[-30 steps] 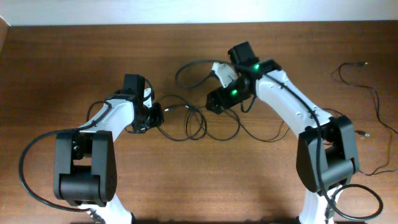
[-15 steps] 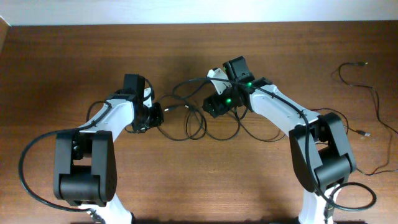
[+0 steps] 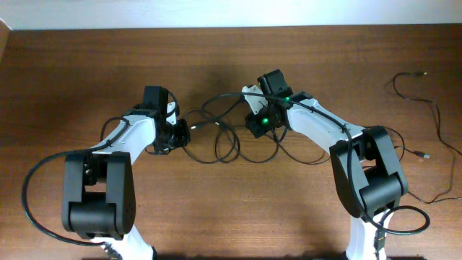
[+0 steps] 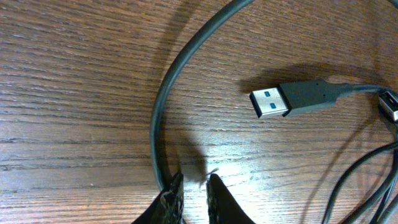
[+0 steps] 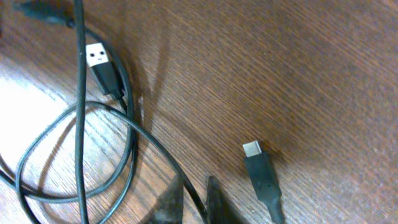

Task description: Untangle cables

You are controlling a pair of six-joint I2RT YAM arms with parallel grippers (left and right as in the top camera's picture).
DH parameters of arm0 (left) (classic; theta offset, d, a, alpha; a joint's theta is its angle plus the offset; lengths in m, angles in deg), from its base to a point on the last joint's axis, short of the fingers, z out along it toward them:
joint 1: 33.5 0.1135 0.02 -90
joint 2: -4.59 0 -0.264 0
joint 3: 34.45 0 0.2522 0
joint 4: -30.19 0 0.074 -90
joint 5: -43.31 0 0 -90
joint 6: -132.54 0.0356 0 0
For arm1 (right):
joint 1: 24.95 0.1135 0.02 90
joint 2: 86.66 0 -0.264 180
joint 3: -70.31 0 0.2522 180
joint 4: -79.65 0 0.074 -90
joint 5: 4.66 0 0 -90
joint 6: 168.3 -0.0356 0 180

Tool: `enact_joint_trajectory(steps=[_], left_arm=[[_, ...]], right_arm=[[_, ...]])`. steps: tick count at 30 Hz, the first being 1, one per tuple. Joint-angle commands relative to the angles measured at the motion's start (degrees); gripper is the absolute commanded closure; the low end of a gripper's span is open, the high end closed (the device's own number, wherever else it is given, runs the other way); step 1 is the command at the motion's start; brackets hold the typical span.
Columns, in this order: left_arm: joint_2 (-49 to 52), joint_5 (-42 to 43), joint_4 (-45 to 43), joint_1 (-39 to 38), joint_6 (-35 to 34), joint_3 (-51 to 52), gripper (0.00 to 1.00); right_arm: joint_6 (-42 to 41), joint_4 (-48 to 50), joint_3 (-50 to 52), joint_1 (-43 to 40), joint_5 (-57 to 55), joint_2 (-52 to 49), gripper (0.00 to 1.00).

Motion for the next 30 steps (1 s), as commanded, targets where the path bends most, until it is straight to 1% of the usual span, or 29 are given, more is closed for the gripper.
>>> enact_joint_trajectory(steps=[1,2,4,10,13,15,16,17,18,20,21,22,23,24,26,27,29,30], left_arm=[[1.38,-2.58,0.26,0.15,-0.15,1.44,0.86],[1.38,-2.6,0.26,0.2,-0.15,1.44,0.87],[1.38,-2.91,0.28,0.2,-0.15,1.44,0.87],[1.38,-3.02,0.26,0.2,-0.15,1.44,0.88],[1.38,-3.02,0.28,0.2,-0.15,1.44,0.87],[1.38,-2.99,0.26,0.2,-0.17,1.44,0.87],[1.38,-3.02,0.26,0.2,-0.15,1.44,0.86],[1.38,-2.99,0.26,0.2,-0.17,1.44,0.86],[1.38,-2.99,0.28,0.2,-0.17,1.44,0.86],[1.38,-2.99,0.28,0.2,-0.17,1.44,0.86],[1.38,-2.99,0.31,0.15,-0.17,1.44,0.85],[1.38,-2.97,0.33,0.15,-0.17,1.44,0.85],[1.38,-2.99,0.35,0.15,-0.15,1.44,0.85],[1.38,-2.99,0.35,0.15,-0.15,1.44,0.85],[1.38,-2.99,0.33,0.15,-0.15,1.44,0.84],[1.38,-2.99,0.28,0.15,-0.15,1.44,0.83],[1.38,-2.99,0.26,0.15,-0.15,1.44,0.83],[1.38,-2.99,0.28,0.15,-0.15,1.44,0.83]], right_arm=[[-4.68,-0.15,-0.96,0.28,1.53,0.83,0.96],[-4.66,-0.55,-1.77,0.28,4.09,2.1,0.96],[-5.95,-2.23,-3.43,0.28,5.11,5.42,0.96],[-5.9,-6.19,-4.0,0.24,3.93,18.95,0.96],[-5.62,-6.03,-4.0,0.24,2.49,22.62,0.96],[-5.4,-6.21,-3.96,0.24,2.49,22.25,0.69],[-5.11,-6.47,-3.93,0.24,2.49,21.73,0.66],[-3.13,-6.91,-3.93,0.35,2.49,20.04,0.52],[-0.72,-7.17,-3.93,0.48,2.49,18.62,0.5],[4.04,-7.58,-3.93,0.79,2.49,14.8,0.48],[5.29,-7.65,-3.93,0.92,2.49,12.87,0.44],[5.51,-7.67,-3.93,0.96,2.54,10.86,0.27],[5.27,-7.58,-3.93,0.96,2.71,7.98,0.19],[5.27,-7.52,-3.93,0.96,2.73,6.93,0.2],[5.84,-7.3,-3.93,1.05,2.71,4.92,0.28],[9.09,-7.39,-3.93,1.05,2.71,3.87,0.32],[13.6,-7.37,-3.93,1.05,2.69,1.88,0.34],[14.1,-6.86,-3.93,1.05,2.69,0.87,0.34]])
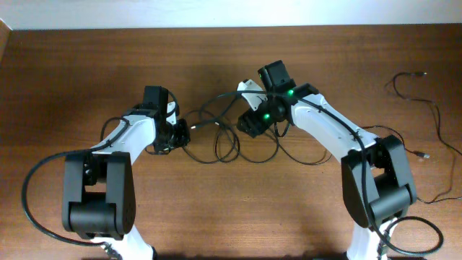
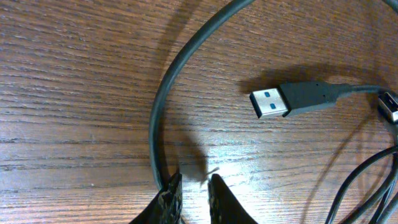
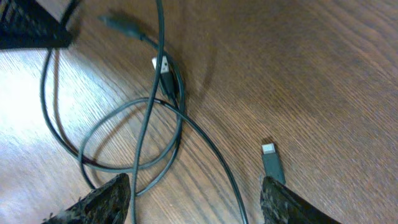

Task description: Untangle cables

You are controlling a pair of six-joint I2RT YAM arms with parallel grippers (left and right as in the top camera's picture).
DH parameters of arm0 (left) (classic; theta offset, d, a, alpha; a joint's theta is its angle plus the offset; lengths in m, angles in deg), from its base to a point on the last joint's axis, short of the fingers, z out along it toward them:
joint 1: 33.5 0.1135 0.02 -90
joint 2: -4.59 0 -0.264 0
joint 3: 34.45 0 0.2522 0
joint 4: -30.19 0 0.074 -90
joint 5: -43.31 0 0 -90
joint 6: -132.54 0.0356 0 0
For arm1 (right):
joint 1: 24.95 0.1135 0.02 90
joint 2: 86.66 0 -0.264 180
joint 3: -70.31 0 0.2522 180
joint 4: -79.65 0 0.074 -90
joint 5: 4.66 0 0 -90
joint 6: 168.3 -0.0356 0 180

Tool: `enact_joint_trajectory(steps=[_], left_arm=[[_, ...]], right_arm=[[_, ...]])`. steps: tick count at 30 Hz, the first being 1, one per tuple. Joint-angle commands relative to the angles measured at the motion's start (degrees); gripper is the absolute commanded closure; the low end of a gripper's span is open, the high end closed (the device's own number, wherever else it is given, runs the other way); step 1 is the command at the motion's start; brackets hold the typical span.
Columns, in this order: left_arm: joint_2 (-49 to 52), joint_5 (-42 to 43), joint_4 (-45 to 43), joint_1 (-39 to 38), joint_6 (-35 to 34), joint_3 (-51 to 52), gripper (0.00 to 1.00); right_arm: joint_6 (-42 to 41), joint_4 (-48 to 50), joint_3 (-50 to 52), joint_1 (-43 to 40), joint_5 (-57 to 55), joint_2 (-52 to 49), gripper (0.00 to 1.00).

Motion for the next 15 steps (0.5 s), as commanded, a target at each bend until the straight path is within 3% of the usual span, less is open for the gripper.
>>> enact_joint_trajectory(steps=[1,6,7,11,15], left_arm=[[1.38,-2.91,0.31,0.15,-0.15,1.46,0.83],[1.38,-2.93,0.28,0.15,-0.15,1.46,0.82],[1.38,-2.93,0.31,0.15,-0.15,1.46,0.82],[1.38,-2.93,0.31,0.15,-0.15,1.46,0.82],[1.38,-2.93,0.31,0.15,-0.15,1.46,0.82]], right_arm=[[5.6,1.36,-0.17,0.59,0.09,-3.93,0.34],[5.6,5.88,-0.17,0.59,-0.04,-8.04,0.37],[5.6,6.6,-0.17,0.59,-0.13,-8.26,0.4],[5.57,6.78,-0.17,0.59,-0.13,-8.55,0.68],[5.57,4.79,-0.17,0.59,-0.13,-8.55,0.71]])
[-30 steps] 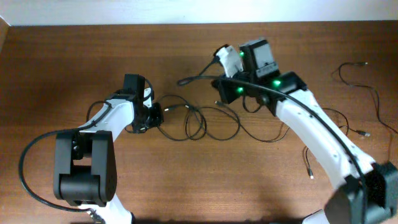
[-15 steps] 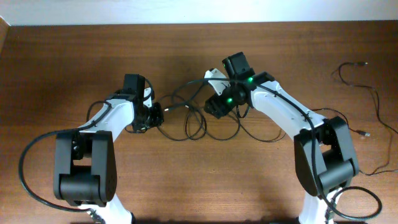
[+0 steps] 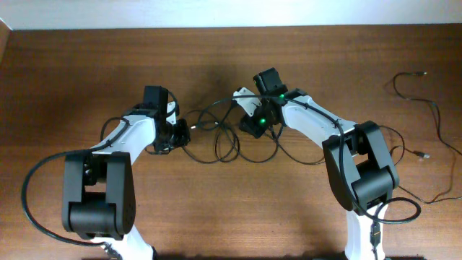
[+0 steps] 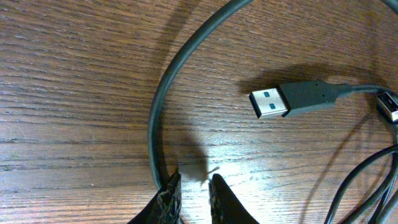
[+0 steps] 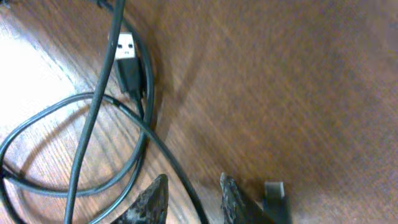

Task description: Untangle cables

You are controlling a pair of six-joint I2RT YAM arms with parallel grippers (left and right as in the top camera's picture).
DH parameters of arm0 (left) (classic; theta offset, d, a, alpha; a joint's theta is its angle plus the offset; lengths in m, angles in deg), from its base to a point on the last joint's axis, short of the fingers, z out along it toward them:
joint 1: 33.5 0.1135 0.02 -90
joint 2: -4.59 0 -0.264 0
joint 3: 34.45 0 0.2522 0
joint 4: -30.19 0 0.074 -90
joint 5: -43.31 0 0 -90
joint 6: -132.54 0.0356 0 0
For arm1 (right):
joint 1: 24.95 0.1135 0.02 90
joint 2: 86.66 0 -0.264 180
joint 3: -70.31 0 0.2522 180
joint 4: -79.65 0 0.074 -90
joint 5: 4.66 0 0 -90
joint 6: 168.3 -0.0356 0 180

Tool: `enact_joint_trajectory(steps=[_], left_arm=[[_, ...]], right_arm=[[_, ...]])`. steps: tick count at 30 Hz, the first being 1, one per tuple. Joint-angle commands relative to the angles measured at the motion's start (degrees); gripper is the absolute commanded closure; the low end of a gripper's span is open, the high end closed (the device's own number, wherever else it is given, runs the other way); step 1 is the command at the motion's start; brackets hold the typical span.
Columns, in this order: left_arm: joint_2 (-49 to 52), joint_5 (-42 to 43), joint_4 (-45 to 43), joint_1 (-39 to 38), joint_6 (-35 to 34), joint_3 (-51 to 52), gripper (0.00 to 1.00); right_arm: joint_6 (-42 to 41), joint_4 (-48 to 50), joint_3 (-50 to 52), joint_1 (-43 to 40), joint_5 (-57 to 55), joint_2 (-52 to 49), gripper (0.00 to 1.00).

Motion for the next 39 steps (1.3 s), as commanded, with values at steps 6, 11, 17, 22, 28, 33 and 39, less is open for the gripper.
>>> enact_joint_trajectory(steps=[6,11,17,22,28,33,39], left_arm=[[1.4,-2.99,0.31,0.2,-0.15,1.46,0.82],[1.4,-2.99,0.31,0.2,-0.15,1.46,0.83],[1.4,-2.99,0.24,0.2,-0.15,1.46,0.83],[1.4,-3.04,-0.09,0.2,-0.15,1.46,0.83],[1.4,-3.02,-0.13,0.2,-0.15,1.46,0.83],[1.4,-3.02,-0.13,0.15,-0.15,1.49,0.83],[1.4,-3.02,-0.13,0.15,-0.15,1.53,0.81]], right_arm=[[-3.69,-0.09,-1.11,0.46,0.92,0.02,0.96],[-6.29,-5.29,-6.12,0.46,1.44,7.02,0.96],[-6.47,-5.95,-6.51,0.48,1.44,20.04,0.96],[-6.45,-1.6,-6.51,0.48,1.44,30.6,0.96],[-6.47,7.72,-6.51,0.46,-1.64,37.97,0.96],[-6.45,14.49,-6.51,0.46,-7.78,40.61,0.96],[-6.47,8.09,-6.51,0.46,-24.44,40.72,0.96]])
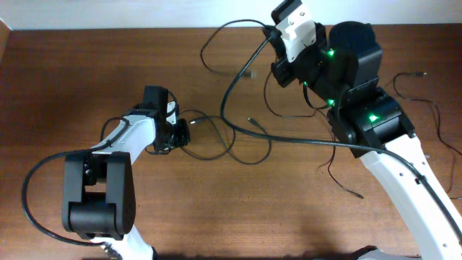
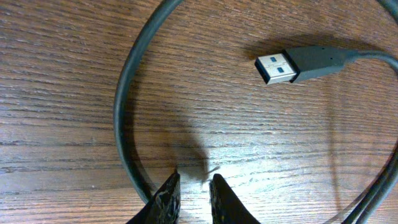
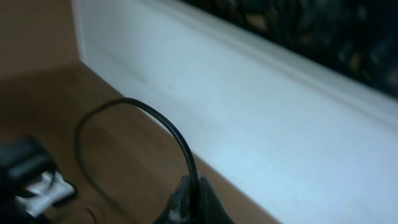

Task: Untangle cables
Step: 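Pull the strand with the right gripper to the right and lay it down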

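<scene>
Black cables (image 1: 245, 144) lie tangled on the wooden table (image 1: 86, 65). My right gripper (image 1: 276, 32) is raised high near the back edge and is shut on one black cable (image 3: 180, 140), which arcs from its fingers (image 3: 200, 200) down to the table. A blurred plug (image 1: 249, 74) dangles from the lifted strands. Low on the table, my left gripper (image 1: 182, 134) does not move. Its fingertips (image 2: 168, 193) stand nearly together, and a cable loop (image 2: 121, 118) runs in beside the left finger (image 2: 194, 186). A USB-A plug (image 2: 292, 65) lies just beyond.
A separate thin cable (image 1: 433, 108) lies along the table's right side, its end (image 1: 419, 73) near the back. A white wall (image 3: 280, 93) stands behind the table's back edge. My right arm (image 1: 390, 144) spans the right half.
My right gripper was low at the tangle, its fingers either side of a cable. Now it is high near the back edge, shut on that cable. The loop by my left fingers has shifted left.
My left gripper stayed at the cable loop beside the USB-A plug throughout. My right gripper was first low with narrow jaws at a cable, then wide open above the tangle, then closing round a cable. Now it holds that cable high, and the tangle has spread.
</scene>
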You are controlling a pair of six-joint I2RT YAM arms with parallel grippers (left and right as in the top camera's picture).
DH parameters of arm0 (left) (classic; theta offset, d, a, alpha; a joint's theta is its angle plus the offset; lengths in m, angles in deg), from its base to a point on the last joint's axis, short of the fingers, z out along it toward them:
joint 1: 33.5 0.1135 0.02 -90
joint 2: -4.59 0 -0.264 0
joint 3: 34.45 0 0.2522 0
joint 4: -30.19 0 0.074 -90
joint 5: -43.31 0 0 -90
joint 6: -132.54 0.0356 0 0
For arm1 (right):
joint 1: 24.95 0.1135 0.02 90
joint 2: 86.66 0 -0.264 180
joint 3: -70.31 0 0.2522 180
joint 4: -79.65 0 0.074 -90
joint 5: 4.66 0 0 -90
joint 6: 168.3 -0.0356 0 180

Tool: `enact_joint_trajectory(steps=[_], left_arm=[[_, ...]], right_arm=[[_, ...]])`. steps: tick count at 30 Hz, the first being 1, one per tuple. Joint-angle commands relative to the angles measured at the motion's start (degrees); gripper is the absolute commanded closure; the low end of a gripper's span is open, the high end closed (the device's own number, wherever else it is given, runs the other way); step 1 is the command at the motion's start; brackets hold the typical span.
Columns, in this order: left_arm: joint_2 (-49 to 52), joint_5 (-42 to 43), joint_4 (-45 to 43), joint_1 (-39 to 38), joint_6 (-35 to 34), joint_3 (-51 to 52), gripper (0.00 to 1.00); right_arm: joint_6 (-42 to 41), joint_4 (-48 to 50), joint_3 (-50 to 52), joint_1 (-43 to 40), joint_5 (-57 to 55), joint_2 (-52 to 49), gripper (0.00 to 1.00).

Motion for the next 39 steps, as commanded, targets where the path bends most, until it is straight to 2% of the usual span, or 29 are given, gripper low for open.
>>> enact_joint_trajectory(steps=[1,4,8,11,16,22,31,33,34,39], left_arm=[[1.4,-2.86,0.13,0.15,-0.15,1.53,0.81],[1.4,-2.84,0.11,0.15,-0.15,1.53,0.8],[1.4,-2.84,0.13,0.15,-0.15,1.53,0.8],[1.4,-2.84,0.13,0.15,-0.15,1.53,0.79],[1.4,-2.86,0.11,0.15,-0.15,1.53,0.8],[1.4,-2.84,0.13,0.15,-0.15,1.53,0.79],[1.4,-2.84,0.13,0.15,-0.15,1.53,0.78],[1.4,-2.84,0.13,0.15,-0.15,1.53,0.8],[1.4,-2.82,0.13,0.15,-0.15,1.53,0.8],[1.4,-2.84,0.13,0.15,-0.17,1.53,0.8]], right_arm=[[-0.72,-5.16,-0.72,0.46,-14.4,0.92,0.96],[-0.83,-13.05,-0.7,0.33,-24.17,0.9,0.96],[-10.36,-23.74,-0.63,-4.04,-27.85,0.63,0.96],[-16.0,-32.98,-0.5,-11.21,-22.12,-0.5,0.96],[-16.85,-43.04,0.55,-18.88,-14.25,-5.07,0.96],[-16.83,-56.15,0.55,-21.35,-12.41,-15.3,0.96],[-16.79,-59.25,0.76,-23.45,-13.11,-28.98,0.96],[-16.79,-59.21,0.79,-24.72,-13.2,-30.8,0.96],[-16.79,-59.19,0.85,-25.18,-13.29,-31.15,0.94],[-16.79,-58.6,1.62,-26.82,-13.29,-31.58,0.68]])
